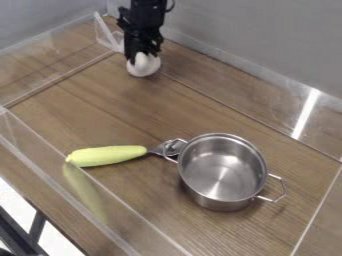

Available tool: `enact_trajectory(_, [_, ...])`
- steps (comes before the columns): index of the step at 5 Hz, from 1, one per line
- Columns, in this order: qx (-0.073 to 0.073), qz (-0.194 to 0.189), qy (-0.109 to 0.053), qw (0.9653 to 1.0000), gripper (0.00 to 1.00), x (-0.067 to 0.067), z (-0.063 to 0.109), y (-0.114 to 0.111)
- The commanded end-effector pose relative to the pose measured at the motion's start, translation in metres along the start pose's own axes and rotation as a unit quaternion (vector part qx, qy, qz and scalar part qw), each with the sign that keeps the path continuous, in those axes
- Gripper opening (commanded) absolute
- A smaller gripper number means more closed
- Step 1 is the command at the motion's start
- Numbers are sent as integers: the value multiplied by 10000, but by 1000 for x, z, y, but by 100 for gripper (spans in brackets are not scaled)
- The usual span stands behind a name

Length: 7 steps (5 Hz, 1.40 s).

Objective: Move mushroom to the left side of the table

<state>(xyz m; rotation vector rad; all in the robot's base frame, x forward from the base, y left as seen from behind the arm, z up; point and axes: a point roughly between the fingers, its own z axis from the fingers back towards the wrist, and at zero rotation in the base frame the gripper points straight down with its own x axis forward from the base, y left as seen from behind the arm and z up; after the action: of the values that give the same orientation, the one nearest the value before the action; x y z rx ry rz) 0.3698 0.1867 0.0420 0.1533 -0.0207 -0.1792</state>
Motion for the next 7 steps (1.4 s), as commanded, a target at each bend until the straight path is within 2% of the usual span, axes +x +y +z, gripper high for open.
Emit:
enact_trajectory(1, [150,-102,-141,9997,0,15,1,-14])
enact_trajectory(2, [168,-154,-144,9996,100,21,-2,-16])
enact_trajectory(3, [188,-168,-142,9996,0,21,-2,-19])
enact_trajectory(4, [208,-168,-144,9995,0,18,2,-20])
enact_trajectory(5, [229,-172,-141,9995,100,16,5,-20])
enact_trajectory(6, [257,-43,-124,9996,0,28,7,-15])
enact_trajectory(7, [285,80,-146,9995,0,37,9,-9])
